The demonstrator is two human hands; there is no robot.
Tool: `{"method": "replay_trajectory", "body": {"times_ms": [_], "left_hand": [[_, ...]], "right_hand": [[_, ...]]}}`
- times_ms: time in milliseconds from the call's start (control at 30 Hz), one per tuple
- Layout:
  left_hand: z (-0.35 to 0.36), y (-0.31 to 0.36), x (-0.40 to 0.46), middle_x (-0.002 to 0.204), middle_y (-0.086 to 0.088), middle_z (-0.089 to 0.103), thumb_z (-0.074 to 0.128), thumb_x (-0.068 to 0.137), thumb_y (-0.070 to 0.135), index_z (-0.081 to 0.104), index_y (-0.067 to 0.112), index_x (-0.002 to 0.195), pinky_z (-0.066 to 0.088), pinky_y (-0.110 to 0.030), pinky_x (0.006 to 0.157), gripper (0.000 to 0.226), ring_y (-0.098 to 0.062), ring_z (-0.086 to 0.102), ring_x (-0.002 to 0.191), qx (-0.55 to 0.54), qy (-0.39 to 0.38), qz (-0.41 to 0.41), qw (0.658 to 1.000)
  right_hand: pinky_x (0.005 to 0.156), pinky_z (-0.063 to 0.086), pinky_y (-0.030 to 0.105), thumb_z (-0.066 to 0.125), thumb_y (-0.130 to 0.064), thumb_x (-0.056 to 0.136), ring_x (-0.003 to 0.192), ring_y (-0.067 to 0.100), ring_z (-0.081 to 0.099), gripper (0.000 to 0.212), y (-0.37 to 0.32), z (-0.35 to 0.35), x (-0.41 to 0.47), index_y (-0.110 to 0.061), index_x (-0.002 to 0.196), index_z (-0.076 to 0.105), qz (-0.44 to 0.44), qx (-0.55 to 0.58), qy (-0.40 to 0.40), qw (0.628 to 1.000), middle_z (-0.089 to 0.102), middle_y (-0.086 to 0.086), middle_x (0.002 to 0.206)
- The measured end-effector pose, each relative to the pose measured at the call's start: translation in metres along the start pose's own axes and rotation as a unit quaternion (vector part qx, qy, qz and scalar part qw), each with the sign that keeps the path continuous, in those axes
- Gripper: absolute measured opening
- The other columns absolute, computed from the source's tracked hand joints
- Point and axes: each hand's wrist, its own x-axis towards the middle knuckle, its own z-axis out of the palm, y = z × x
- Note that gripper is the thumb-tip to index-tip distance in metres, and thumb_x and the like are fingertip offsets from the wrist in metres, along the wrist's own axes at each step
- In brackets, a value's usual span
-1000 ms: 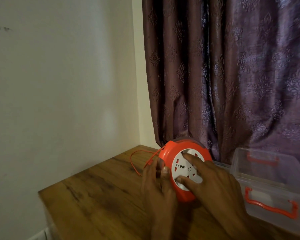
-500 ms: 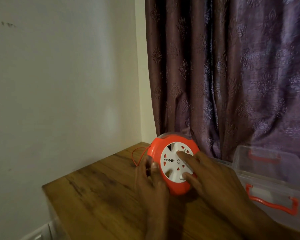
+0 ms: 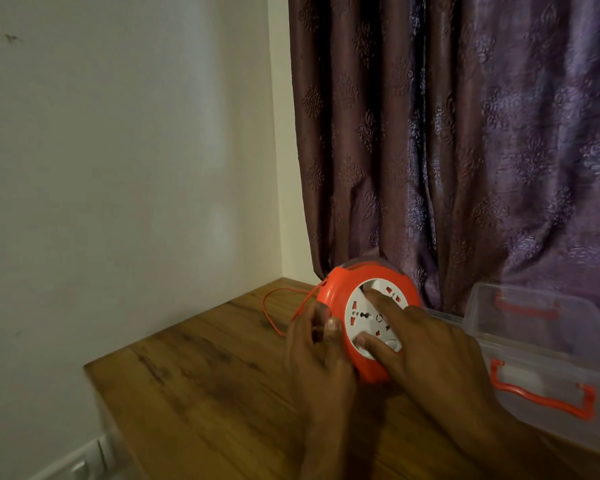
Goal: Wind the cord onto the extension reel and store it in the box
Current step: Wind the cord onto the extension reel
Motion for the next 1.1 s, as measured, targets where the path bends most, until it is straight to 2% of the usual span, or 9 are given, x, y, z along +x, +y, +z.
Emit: {"method": "replay_trajectory", "body": {"times_ms": [100,300,467,567,767,833,967,1033,1100], "left_hand": [[0.000,0.000,0.000,0.095,0.038,0.048,0.049,0.082,0.051,0.050,0.045,0.104,0.042,-0.001,0.058,0.023,0.012,0.054,0.081,-0.010,0.009,0.003,1.000],[0.001,-0.002,0.000,0.100,0.035,0.050,0.048,0.083,0.051,0.049,0.047,0.106,0.049,-0.014,0.070,0.023,0.006,0.056,0.088,-0.015,-0.002,0.013,1.000],[0.001,-0.005,0.001,0.108,0.024,0.055,0.049,0.085,0.049,0.048,0.047,0.109,0.049,-0.011,0.070,0.025,0.004,0.058,0.090,-0.016,-0.014,0.027,0.999],[0.002,-0.005,0.001,0.113,0.019,0.057,0.049,0.085,0.048,0.047,0.047,0.112,0.051,-0.015,0.073,0.027,0.002,0.058,0.093,-0.011,-0.020,0.028,0.999],[0.009,-0.003,-0.007,0.113,0.021,0.057,0.049,0.085,0.051,0.048,0.051,0.111,0.055,-0.028,0.083,0.026,0.002,0.058,0.098,-0.006,-0.020,0.048,0.999],[0.012,-0.002,-0.009,0.110,0.022,0.057,0.048,0.083,0.052,0.046,0.053,0.107,0.056,-0.032,0.085,0.024,0.001,0.059,0.098,-0.003,-0.017,0.047,0.999],[0.014,-0.007,-0.010,0.125,0.007,0.060,0.047,0.082,0.054,0.054,0.034,0.123,0.051,-0.045,0.095,0.046,-0.014,0.057,0.113,0.014,-0.018,0.056,0.998],[0.014,-0.007,-0.010,0.123,0.008,0.061,0.047,0.082,0.054,0.055,0.037,0.119,0.052,-0.039,0.093,0.042,-0.012,0.057,0.110,0.010,-0.013,0.053,0.998],[0.013,-0.006,-0.009,0.117,0.013,0.059,0.047,0.081,0.054,0.050,0.047,0.112,0.050,-0.026,0.086,0.032,-0.005,0.057,0.102,0.004,-0.005,0.046,0.999]], "right_hand": [[0.077,0.047,0.027,0.009,-0.080,0.070,0.101,0.009,0.059,0.074,0.000,0.002,0.001,-0.056,0.140,0.003,-0.002,0.022,-0.006,1.000,0.060,-0.014,0.118],[0.076,0.049,0.031,0.020,-0.082,0.072,0.098,0.014,0.062,0.073,0.002,0.000,0.001,-0.054,0.139,0.013,0.020,0.015,0.013,1.000,0.064,-0.011,0.116],[0.082,0.049,0.032,0.035,-0.078,0.072,0.102,0.018,0.061,0.073,-0.003,0.000,-0.001,-0.053,0.139,0.019,0.061,0.057,0.015,0.996,0.064,-0.007,0.120],[0.079,0.049,0.033,0.027,-0.083,0.065,0.098,0.021,0.062,0.079,-0.004,0.001,-0.002,-0.052,0.137,0.023,0.087,0.070,0.020,0.994,0.067,-0.006,0.112],[0.078,0.050,0.039,0.037,-0.081,0.063,0.090,0.028,0.063,0.070,-0.002,0.002,0.001,-0.050,0.126,0.036,0.167,0.155,0.040,0.973,0.069,-0.005,0.081],[0.078,0.049,0.039,0.039,-0.082,0.063,0.091,0.029,0.063,0.067,0.000,0.002,0.003,-0.048,0.121,0.038,0.183,0.167,0.042,0.968,0.071,-0.003,0.084],[0.075,0.046,0.035,0.045,-0.079,0.064,0.097,0.031,0.061,0.062,-0.001,0.005,0.004,-0.040,0.113,0.043,0.225,0.205,0.055,0.951,0.069,0.005,0.103],[0.072,0.042,0.032,0.050,-0.074,0.067,0.097,0.030,0.061,0.058,0.000,0.006,0.006,-0.035,0.109,0.048,0.243,0.241,0.060,0.938,0.067,0.007,0.109],[0.068,0.047,0.030,0.053,-0.068,0.072,0.082,0.027,0.066,0.051,0.001,0.004,0.008,-0.034,0.109,0.048,0.252,0.280,0.036,0.926,0.068,0.006,0.105]]}}
